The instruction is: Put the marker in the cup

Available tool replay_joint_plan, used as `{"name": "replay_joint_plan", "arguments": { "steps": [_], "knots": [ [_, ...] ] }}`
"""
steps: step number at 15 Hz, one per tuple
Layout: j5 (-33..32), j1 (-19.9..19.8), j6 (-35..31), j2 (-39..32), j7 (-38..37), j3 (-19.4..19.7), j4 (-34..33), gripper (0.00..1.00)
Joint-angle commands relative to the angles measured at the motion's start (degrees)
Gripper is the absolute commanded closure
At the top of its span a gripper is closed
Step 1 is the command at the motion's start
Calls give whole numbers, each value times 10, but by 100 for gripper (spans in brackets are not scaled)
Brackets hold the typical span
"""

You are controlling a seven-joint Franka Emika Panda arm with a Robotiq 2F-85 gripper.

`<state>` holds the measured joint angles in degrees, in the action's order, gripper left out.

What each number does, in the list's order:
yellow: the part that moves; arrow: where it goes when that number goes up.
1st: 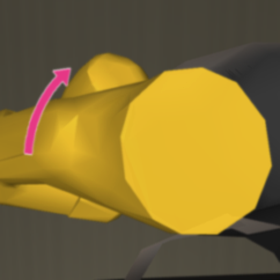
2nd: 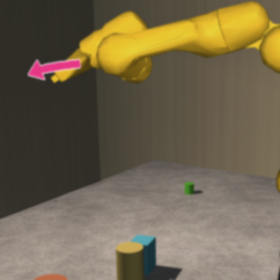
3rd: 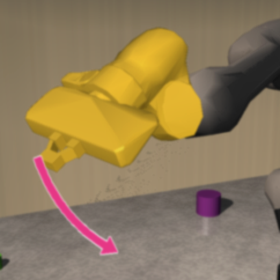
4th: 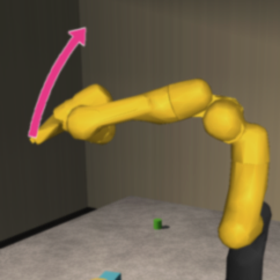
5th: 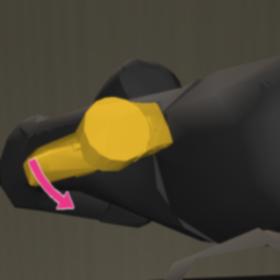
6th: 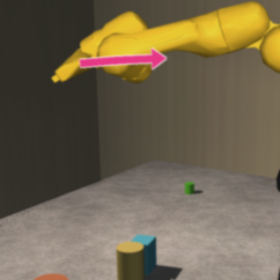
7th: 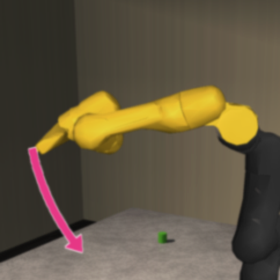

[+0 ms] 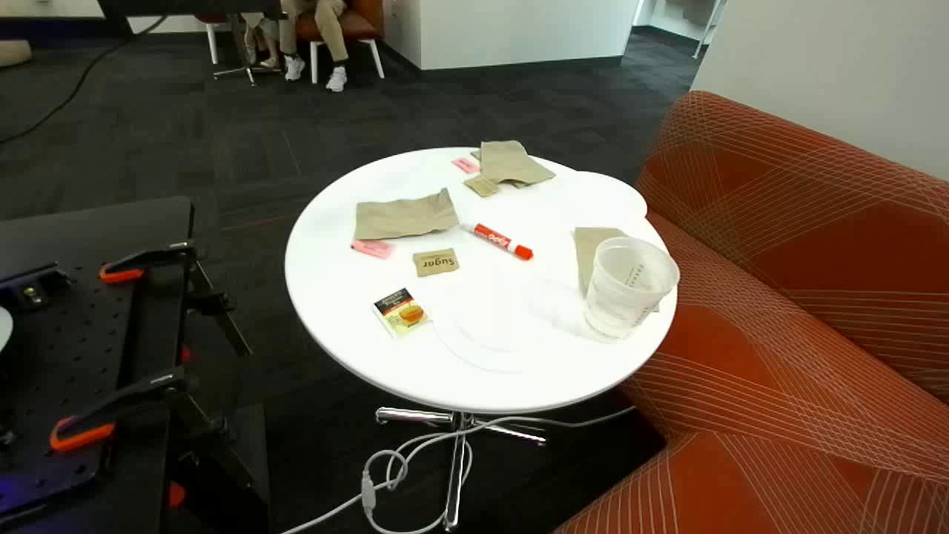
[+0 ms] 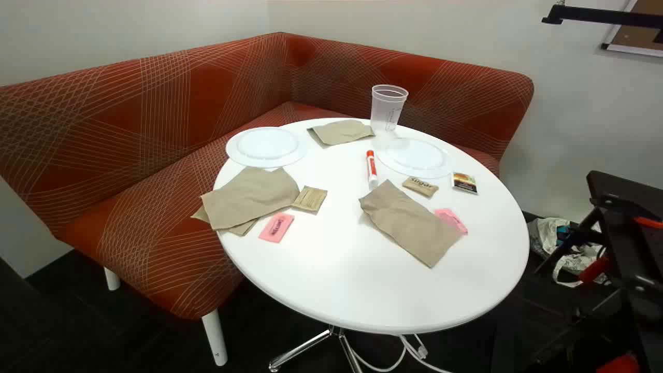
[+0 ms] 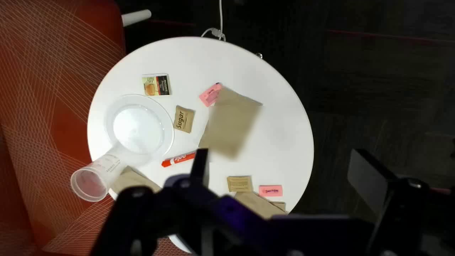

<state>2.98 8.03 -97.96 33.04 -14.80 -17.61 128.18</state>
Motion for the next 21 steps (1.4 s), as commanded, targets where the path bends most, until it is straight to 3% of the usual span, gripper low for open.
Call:
{"name": "replay_joint_plan", "arguments": {
  "steps": [1, 7, 10, 21],
  "knots": [
    [-4, 8, 1, -2, -4, 6, -1, 0],
    [-3, 7, 0, -6, -6, 5, 0, 0],
    [-6, -9, -32, -29, -29, 9, 4, 0],
    [-12, -88, -166, -114, -108, 89, 39, 0]
  ]
}}
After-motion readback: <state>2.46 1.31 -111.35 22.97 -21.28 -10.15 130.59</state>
